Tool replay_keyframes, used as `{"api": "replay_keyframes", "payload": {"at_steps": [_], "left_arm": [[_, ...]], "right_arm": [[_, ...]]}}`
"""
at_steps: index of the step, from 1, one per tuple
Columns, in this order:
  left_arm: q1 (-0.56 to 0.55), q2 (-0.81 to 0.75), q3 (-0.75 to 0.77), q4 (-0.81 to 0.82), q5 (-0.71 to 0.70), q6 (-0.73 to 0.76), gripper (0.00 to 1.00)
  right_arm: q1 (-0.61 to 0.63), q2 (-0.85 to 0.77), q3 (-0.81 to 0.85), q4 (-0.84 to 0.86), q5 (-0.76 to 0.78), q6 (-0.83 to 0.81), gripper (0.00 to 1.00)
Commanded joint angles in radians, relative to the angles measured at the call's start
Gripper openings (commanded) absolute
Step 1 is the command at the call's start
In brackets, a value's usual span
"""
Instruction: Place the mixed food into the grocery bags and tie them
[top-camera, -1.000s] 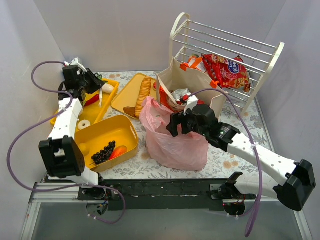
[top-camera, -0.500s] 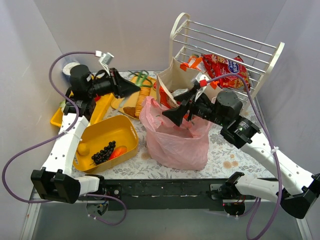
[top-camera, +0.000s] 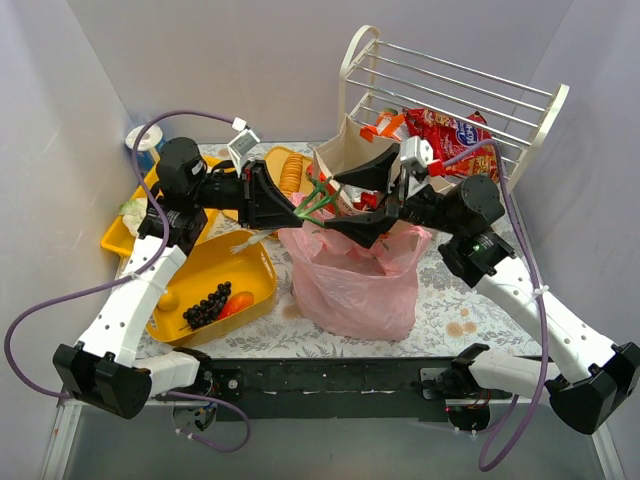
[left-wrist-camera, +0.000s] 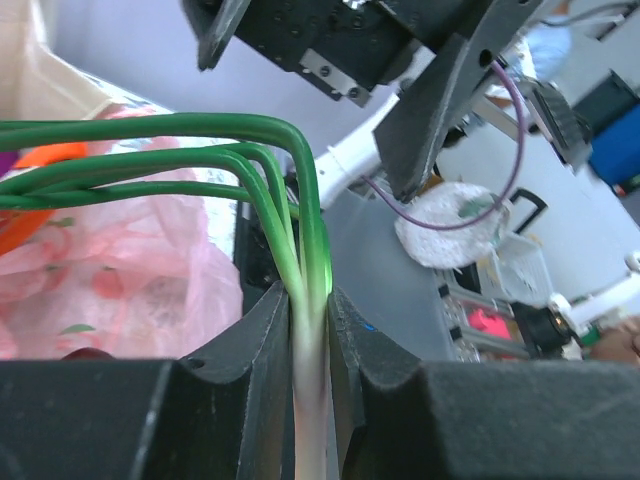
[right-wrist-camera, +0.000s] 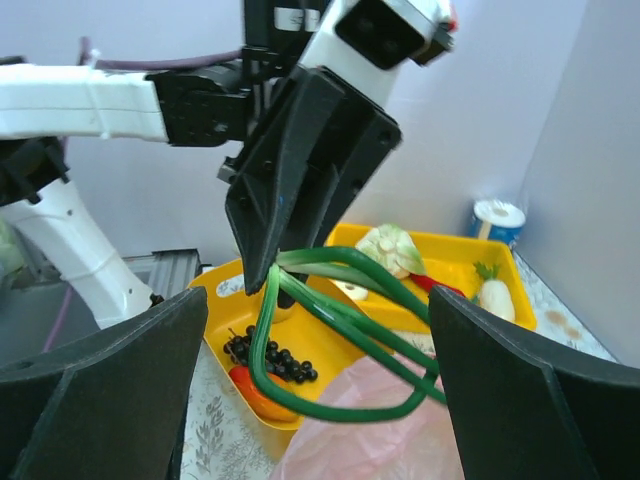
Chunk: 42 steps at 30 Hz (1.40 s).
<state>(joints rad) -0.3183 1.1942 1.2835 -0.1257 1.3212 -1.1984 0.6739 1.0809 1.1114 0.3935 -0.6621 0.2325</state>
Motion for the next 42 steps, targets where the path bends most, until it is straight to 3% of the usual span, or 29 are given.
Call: {"api": "replay_keyframes", "payload": {"at_steps": [1, 8, 12, 20, 22, 23, 25, 26, 27, 28, 29, 31, 32, 34, 35, 38, 42], "left_arm": [[-0.036, -0.021, -0.001, 0.034, 0.072, -0.027, 0.00], [-0.076, 0.002, 0.017, 0.060, 0.078, -0.043, 0.00], [-0.105, 0.015, 0.022, 0.090, 0.079, -0.064, 0.00], [-0.140, 0.027, 0.020, 0.156, 0.082, -0.105, 0.00], [-0.140, 0.027, 0.019, 0.161, 0.081, -0.109, 0.00], [-0.140, 0.027, 0.016, 0.164, 0.078, -0.107, 0.00], [-0.140, 0.024, 0.013, 0.175, 0.067, -0.107, 0.00], [-0.140, 0.022, 0.010, 0.178, 0.062, -0.107, 0.00], [-0.140, 0.025, 0.008, 0.175, 0.056, -0.099, 0.00], [-0.139, 0.027, 0.013, 0.150, 0.033, -0.081, 0.09], [-0.137, 0.034, 0.025, 0.093, 0.010, -0.032, 0.46], [-0.130, 0.053, 0.115, -0.182, -0.093, 0.193, 0.78], [-0.127, 0.056, 0.141, -0.256, -0.263, 0.250, 0.95], [-0.120, 0.054, 0.180, -0.376, -0.429, 0.332, 0.98], [-0.116, 0.041, 0.178, -0.388, -0.582, 0.339, 0.98], [-0.093, -0.005, 0.151, -0.385, -0.768, 0.339, 0.98], [-0.082, -0.053, 0.088, -0.315, -0.873, 0.303, 0.98]], "right_arm": [[0.000, -0.004, -0.042, 0.223, -0.177, -0.022, 0.99], [0.004, 0.030, -0.022, 0.203, -0.335, -0.044, 0.99], [0.018, 0.033, -0.022, 0.107, -0.317, -0.120, 0.99], [0.019, 0.045, -0.028, 0.068, -0.284, -0.159, 0.96], [0.019, 0.047, -0.030, 0.061, -0.277, -0.157, 0.84], [0.019, 0.045, -0.031, 0.054, -0.272, -0.157, 0.68], [0.019, 0.040, -0.033, 0.032, -0.254, -0.154, 0.49], [0.019, 0.036, -0.036, 0.027, -0.245, -0.148, 0.20], [0.019, 0.030, -0.048, 0.027, -0.232, -0.141, 0.08], [0.019, 0.013, -0.054, 0.030, -0.193, -0.119, 0.01], [0.018, 0.005, -0.058, -0.004, -0.164, -0.117, 0.01], [0.015, -0.025, -0.042, -0.089, -0.041, -0.136, 0.01], [0.016, -0.036, -0.036, -0.178, 0.010, -0.163, 0.01], [0.009, -0.076, -0.035, -0.255, 0.135, -0.182, 0.01], [0.006, -0.090, -0.038, -0.310, 0.166, -0.189, 0.01], [-0.007, -0.137, -0.048, -0.378, 0.268, -0.194, 0.01], [-0.008, -0.180, -0.041, -0.504, 0.423, -0.228, 0.01]]}}
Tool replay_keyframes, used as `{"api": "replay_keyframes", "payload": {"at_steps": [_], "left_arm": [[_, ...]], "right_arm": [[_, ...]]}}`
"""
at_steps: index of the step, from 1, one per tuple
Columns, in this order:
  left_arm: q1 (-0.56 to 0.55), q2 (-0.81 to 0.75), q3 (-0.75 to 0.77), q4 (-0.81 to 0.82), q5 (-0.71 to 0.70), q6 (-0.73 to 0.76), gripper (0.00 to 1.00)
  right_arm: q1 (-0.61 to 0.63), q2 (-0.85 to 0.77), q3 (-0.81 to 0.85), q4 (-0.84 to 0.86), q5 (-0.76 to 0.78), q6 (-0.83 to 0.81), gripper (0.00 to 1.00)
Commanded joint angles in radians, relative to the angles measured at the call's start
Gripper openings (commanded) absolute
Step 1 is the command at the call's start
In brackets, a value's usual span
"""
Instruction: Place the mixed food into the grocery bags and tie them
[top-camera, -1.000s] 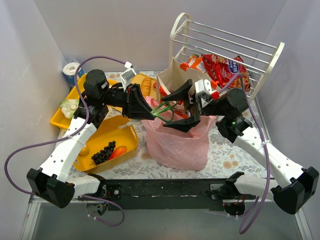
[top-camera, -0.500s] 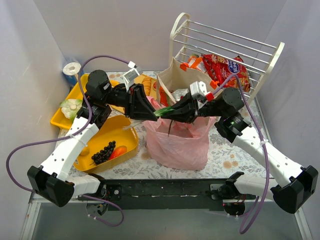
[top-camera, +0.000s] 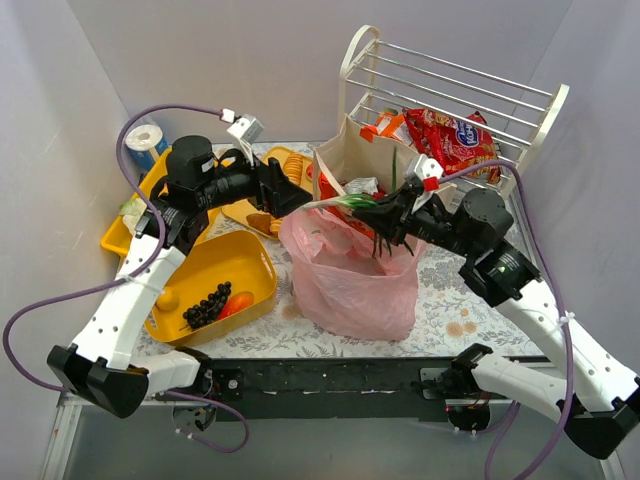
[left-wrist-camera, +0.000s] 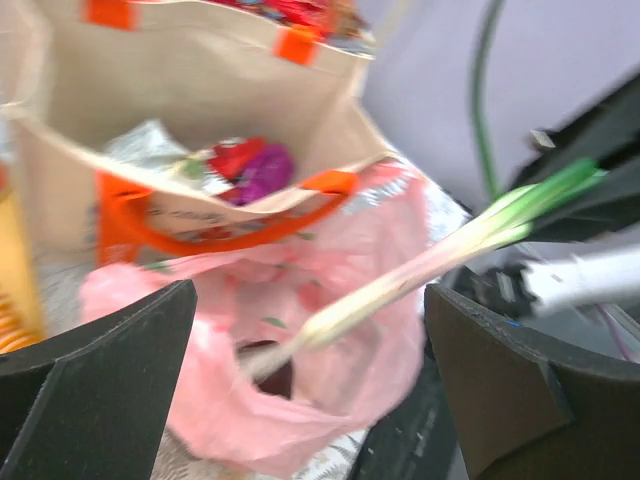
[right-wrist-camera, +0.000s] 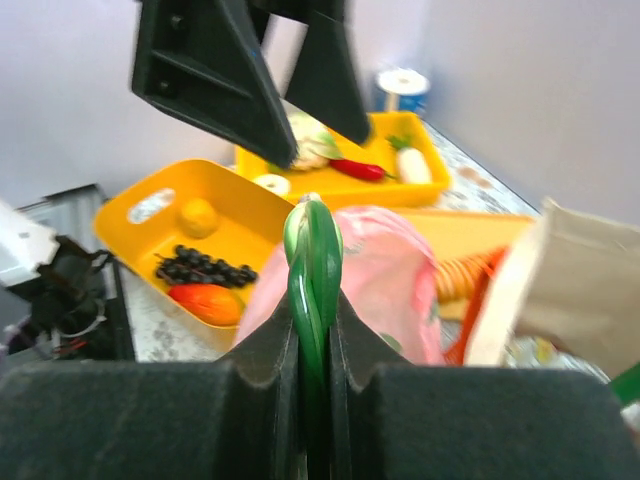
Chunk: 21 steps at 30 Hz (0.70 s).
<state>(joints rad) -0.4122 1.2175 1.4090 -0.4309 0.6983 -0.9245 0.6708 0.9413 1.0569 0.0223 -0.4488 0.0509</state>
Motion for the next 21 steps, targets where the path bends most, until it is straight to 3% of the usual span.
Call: {"api": "replay_keyframes", "payload": {"at_steps": [1, 8, 15, 20, 21], "left_arm": [[0.013, -0.076, -0.050, -0.009, -0.258, 0.023, 0.98], [0.013, 0.005, -0.093, -0.066, -0.224, 0.019, 0.98], [0.012, 0.042, -0.174, 0.011, -0.145, -0.007, 0.94], [0.009, 0.071, -0.205, 0.056, -0.097, -0.016, 0.68], [0.010, 0.068, -0.225, 0.069, -0.086, -0.017, 0.55]], "right_arm": [[-0.005, -0.047, 0.014, -0.143, 0.238, -0.048, 0.01], [-0.005, -0.036, 0.023, -0.223, 0.277, -0.118, 0.01], [-0.005, 0.033, 0.041, -0.278, 0.168, -0.180, 0.01], [-0.005, 0.097, 0.081, -0.291, 0.099, -0.232, 0.01], [-0.005, 0.125, 0.087, -0.295, 0.078, -0.240, 0.01]]}}
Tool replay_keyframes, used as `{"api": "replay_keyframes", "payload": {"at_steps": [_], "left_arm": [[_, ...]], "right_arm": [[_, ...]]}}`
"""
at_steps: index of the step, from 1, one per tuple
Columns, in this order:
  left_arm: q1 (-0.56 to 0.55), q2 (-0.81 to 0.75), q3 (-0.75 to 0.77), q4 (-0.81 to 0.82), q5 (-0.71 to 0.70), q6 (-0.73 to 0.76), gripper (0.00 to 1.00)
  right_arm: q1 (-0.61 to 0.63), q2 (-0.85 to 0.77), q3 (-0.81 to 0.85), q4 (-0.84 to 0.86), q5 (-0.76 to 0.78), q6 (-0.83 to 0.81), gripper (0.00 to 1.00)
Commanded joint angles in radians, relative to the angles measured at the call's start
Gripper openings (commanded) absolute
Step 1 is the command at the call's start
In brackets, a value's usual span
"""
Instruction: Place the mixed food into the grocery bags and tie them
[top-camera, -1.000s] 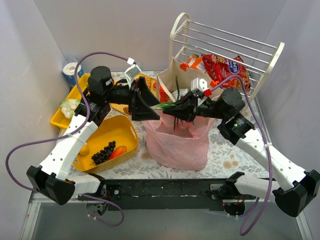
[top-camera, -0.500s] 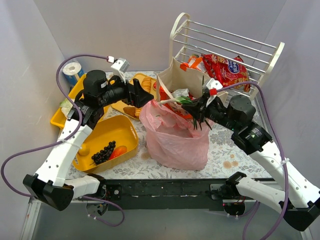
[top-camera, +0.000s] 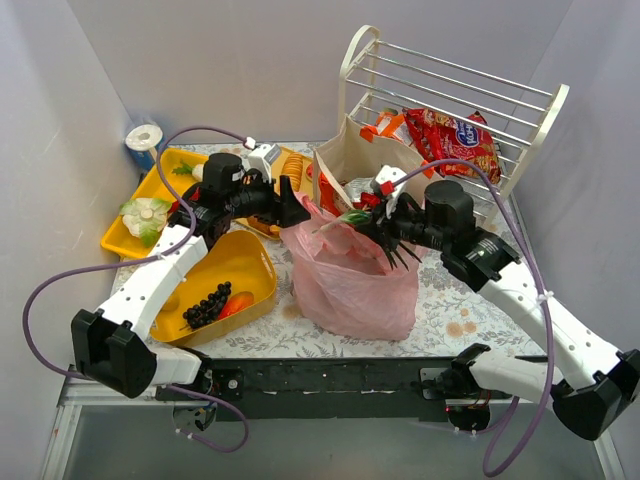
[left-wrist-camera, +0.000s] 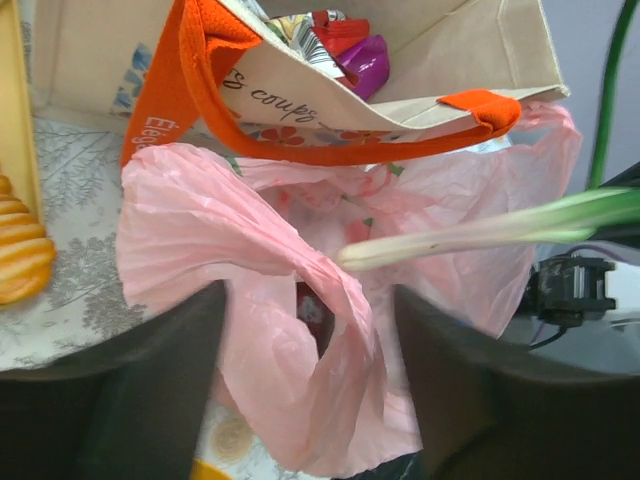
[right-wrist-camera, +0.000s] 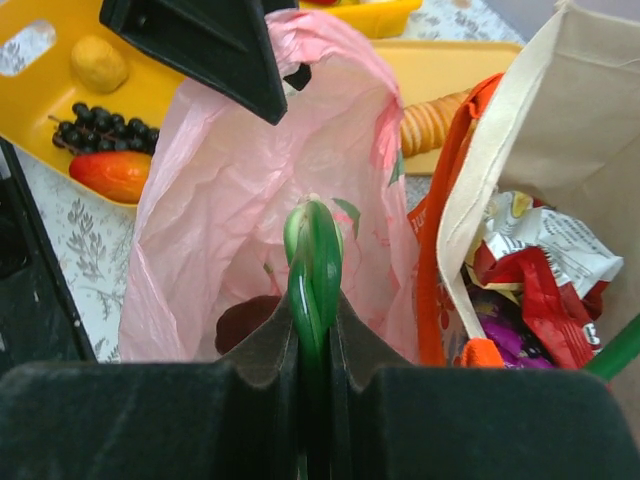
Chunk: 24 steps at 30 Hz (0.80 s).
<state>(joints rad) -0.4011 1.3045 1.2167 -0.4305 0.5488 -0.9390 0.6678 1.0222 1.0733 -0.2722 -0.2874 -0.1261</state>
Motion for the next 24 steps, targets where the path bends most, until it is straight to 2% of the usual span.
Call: {"api": "replay_keyframes", "payload": {"at_steps": [1, 2, 3, 4, 7, 14, 19, 24], "left_arm": [[-0.001, -0.022, -0.042, 0.082, 0.071, -0.013, 0.48], [-0.001, -0.034, -0.052, 0.113, 0.085, -0.017, 0.40], [-0.001, -0.040, -0.062, 0.125, 0.091, -0.021, 0.25], [-0.001, -0.043, -0.080, 0.137, 0.097, -0.026, 0.17], [-0.001, -0.059, -0.098, 0.159, 0.103, -0.023, 0.00], [-0.001, -0.100, -0.155, 0.219, 0.163, -0.020, 0.00], [-0.001, -0.146, -0.167, 0.246, 0.102, -0.021, 0.00], [-0.001, -0.180, -0.189, 0.298, 0.043, -0.020, 0.00]], "right_arm": [[-0.002, 0.058, 0.076, -0.002, -0.093, -0.070, 0.01], [-0.001, 0.088, 0.088, -0.002, -0.104, -0.079, 0.01], [0.003, 0.102, 0.092, 0.008, -0.127, -0.083, 0.01], [0.006, 0.113, 0.094, 0.017, -0.137, -0.083, 0.01], [0.027, 0.150, 0.102, 0.077, -0.167, -0.081, 0.01], [0.076, 0.258, 0.145, 0.152, -0.200, -0.081, 0.01], [0.111, 0.283, 0.060, 0.174, -0.193, -0.026, 0.01], [0.156, 0.227, -0.051, 0.136, -0.157, 0.046, 0.01]]}}
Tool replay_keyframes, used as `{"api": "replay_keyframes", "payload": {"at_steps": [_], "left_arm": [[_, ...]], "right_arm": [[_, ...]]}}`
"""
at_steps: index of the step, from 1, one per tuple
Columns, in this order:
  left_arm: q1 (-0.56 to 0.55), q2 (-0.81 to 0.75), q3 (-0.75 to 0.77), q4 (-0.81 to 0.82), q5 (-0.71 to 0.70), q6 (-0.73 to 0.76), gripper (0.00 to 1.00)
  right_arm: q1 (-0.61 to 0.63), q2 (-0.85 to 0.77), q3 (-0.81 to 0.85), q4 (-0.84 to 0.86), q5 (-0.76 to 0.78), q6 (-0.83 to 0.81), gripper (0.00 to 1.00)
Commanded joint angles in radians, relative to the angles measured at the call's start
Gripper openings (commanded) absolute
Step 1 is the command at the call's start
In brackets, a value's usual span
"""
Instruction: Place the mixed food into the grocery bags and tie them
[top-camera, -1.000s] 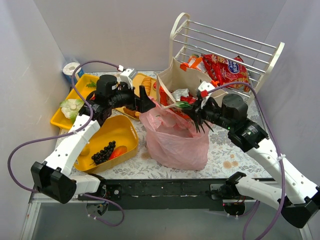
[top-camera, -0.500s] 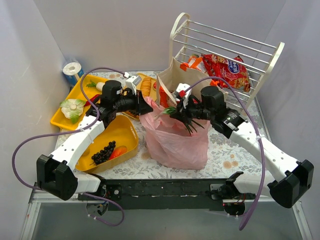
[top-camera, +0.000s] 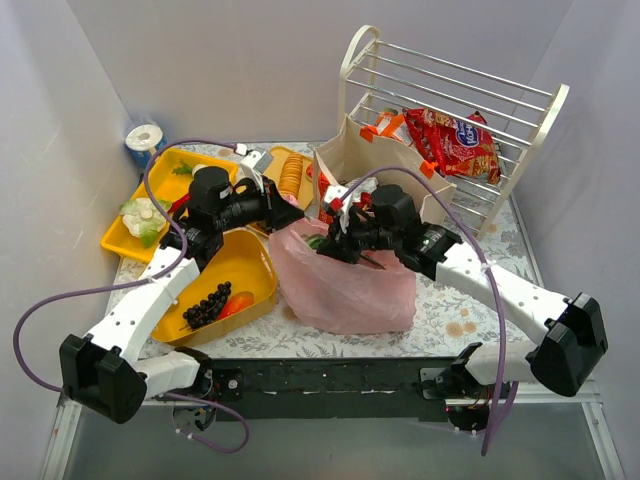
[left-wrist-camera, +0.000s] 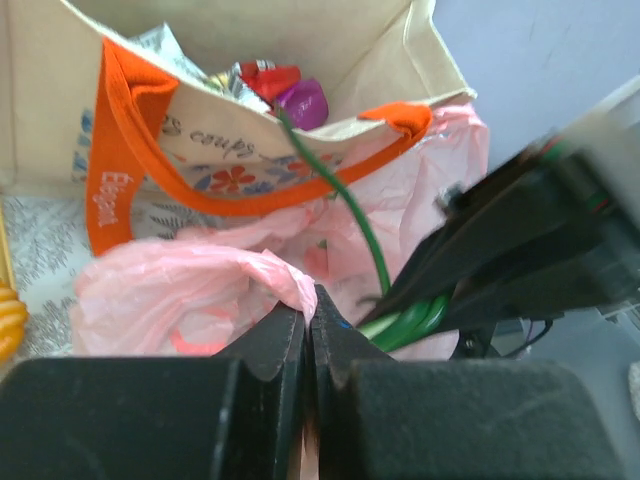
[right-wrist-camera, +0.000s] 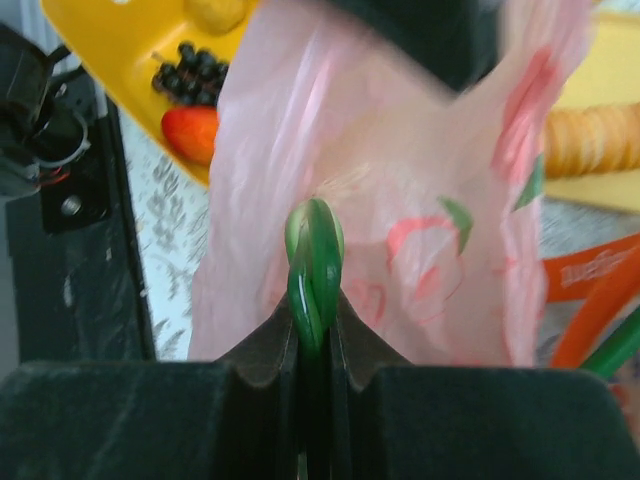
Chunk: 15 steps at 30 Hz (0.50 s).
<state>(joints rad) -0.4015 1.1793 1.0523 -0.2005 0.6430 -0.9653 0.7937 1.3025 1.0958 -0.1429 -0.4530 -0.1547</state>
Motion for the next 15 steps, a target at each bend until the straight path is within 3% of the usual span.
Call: {"api": "replay_keyframes", "payload": {"at_steps": [1, 8, 15], "left_arm": [[0.000, -0.061, -0.028, 0.081, -0.048, 0.007, 0.00], [0.000, -0.127, -0.072, 0.196, 0.023, 0.011, 0.00], [0.000, -0.174, -0.087, 0.237, 0.040, 0.033, 0.00]], "right_arm": [[0.032, -0.061, -0.127, 0.005, 0.011, 0.090, 0.01], [0.012, -0.051, -0.290, -0.038, 0.169, 0.217, 0.01], [-0.054, 0.000, -0.255, -0.090, 0.191, 0.313, 0.01]]}}
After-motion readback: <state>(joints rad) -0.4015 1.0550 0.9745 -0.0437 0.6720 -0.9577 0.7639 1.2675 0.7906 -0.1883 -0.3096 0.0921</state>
